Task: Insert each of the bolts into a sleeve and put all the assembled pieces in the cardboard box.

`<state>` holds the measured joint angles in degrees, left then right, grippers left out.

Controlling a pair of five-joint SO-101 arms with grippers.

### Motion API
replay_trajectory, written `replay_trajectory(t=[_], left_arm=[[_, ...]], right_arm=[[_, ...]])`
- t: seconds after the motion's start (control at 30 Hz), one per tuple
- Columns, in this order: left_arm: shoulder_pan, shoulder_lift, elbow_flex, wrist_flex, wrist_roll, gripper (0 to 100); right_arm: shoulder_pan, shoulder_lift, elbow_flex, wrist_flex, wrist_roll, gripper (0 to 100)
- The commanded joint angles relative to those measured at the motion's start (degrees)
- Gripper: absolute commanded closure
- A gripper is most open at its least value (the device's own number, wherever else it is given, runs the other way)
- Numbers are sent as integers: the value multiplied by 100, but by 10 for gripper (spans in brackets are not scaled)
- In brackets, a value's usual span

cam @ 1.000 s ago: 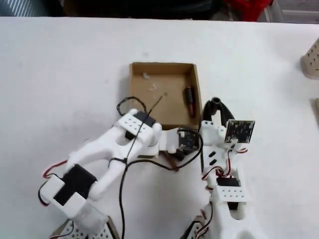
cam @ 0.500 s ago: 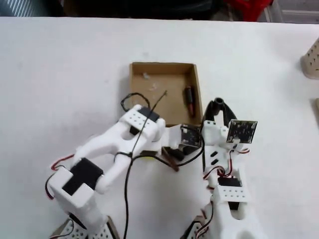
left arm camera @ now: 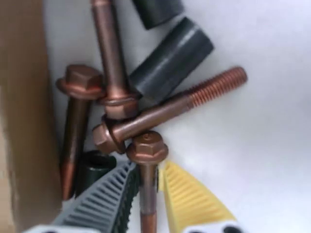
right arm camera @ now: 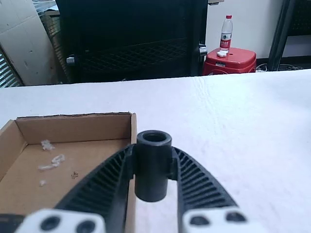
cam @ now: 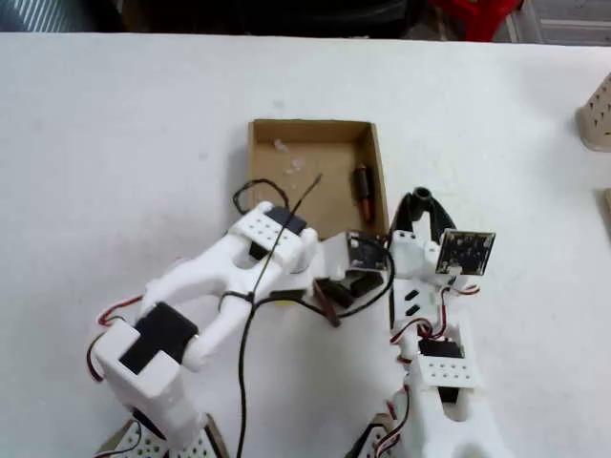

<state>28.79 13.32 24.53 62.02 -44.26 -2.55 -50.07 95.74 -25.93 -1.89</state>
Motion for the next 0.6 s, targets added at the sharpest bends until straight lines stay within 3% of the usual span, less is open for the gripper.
replay_trajectory(t=[0.0, 0.23, 0.57], left_arm=[[-66, -110, -97, 9, 1020, 980], [-84, -514, 457, -26, 2585, 979], [-92, -1754, 1565, -800, 3648, 979]], right_arm=[[4, -92, 35, 13, -26, 982], [4, -92, 35, 13, -44, 982], [4, -92, 35, 13, -44, 982]])
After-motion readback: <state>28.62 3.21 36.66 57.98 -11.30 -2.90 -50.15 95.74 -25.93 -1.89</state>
